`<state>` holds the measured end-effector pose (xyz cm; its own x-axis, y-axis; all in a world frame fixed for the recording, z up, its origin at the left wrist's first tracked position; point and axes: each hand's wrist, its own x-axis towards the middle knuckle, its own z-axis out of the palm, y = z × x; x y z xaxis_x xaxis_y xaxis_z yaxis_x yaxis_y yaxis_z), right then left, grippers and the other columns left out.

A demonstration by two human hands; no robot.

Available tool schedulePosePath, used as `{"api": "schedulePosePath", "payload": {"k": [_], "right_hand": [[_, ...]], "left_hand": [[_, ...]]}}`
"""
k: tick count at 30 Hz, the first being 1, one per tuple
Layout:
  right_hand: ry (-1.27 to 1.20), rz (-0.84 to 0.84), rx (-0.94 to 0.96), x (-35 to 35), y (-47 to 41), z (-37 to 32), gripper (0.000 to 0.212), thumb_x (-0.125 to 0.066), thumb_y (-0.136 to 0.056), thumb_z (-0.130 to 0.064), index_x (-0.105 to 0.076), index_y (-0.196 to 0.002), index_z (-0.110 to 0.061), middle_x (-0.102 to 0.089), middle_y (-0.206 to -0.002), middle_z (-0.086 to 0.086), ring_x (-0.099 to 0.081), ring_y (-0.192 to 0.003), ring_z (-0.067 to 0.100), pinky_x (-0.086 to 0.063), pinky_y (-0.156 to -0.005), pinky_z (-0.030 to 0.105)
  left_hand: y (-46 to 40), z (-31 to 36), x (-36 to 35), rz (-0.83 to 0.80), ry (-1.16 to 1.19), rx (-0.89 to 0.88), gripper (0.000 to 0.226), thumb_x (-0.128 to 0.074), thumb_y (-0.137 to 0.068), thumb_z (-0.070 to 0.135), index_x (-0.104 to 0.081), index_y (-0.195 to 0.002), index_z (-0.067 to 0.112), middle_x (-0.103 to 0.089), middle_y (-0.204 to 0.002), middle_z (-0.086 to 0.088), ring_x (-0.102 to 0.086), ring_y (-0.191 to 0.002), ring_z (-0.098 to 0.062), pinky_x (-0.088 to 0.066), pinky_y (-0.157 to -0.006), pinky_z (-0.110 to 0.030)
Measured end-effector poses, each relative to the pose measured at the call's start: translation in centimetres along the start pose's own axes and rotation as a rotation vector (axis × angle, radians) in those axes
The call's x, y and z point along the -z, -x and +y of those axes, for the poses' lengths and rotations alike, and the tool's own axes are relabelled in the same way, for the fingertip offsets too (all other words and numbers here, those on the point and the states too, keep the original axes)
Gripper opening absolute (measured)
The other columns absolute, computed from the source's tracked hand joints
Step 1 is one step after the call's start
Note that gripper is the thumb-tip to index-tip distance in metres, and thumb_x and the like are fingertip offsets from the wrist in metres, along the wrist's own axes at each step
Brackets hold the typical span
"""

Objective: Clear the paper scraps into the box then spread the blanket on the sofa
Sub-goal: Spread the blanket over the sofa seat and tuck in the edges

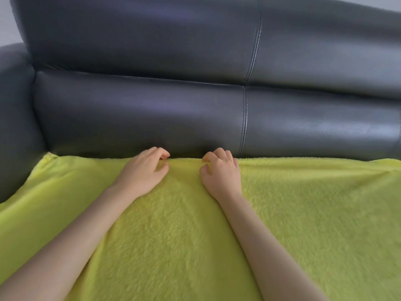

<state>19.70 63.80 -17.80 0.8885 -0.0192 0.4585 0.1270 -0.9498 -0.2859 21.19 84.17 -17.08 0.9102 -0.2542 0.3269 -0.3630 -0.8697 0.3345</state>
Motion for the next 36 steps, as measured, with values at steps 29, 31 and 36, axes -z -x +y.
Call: {"api": "schedulePosePath", "payload": {"k": [29,31,36], "right_hand": [[-0.061,-0.325,-0.012,-0.5,0.1,0.3,0.046,-0.029,-0.096,-0.032,-0.047,-0.135,-0.017,-0.052,-0.137,0.0,-0.044,-0.126,0.019,-0.028,-0.109,0.035],[-0.05,-0.341,-0.012,-0.6,0.1,0.3,0.048,-0.027,-0.096,-0.033,-0.045,-0.137,-0.017,-0.05,-0.14,0.0,-0.042,-0.129,0.019,-0.027,-0.111,0.036],[0.01,-0.47,-0.042,0.2,-0.5,-0.3,0.051,-0.025,-0.096,-0.034,-0.042,-0.141,-0.015,-0.044,-0.145,0.004,-0.038,-0.134,0.021,-0.025,-0.111,0.036]], "left_hand": [[0.5,1.9,-0.4,-0.224,-0.12,-0.035,0.048,-0.038,-0.098,0.017,-0.036,-0.145,0.025,-0.036,-0.146,0.014,-0.038,-0.13,-0.007,-0.035,-0.104,-0.024],[0.0,2.3,-0.5,-0.282,-0.106,0.039,0.049,-0.035,-0.098,0.018,-0.034,-0.147,0.026,-0.032,-0.15,0.012,-0.036,-0.134,-0.01,-0.036,-0.105,-0.028],[-3.1,4.4,-0.2,-0.439,-0.184,0.235,0.048,-0.032,-0.093,0.033,-0.044,-0.14,0.026,-0.045,-0.143,0.003,-0.044,-0.128,-0.02,-0.041,-0.093,-0.035]]}}
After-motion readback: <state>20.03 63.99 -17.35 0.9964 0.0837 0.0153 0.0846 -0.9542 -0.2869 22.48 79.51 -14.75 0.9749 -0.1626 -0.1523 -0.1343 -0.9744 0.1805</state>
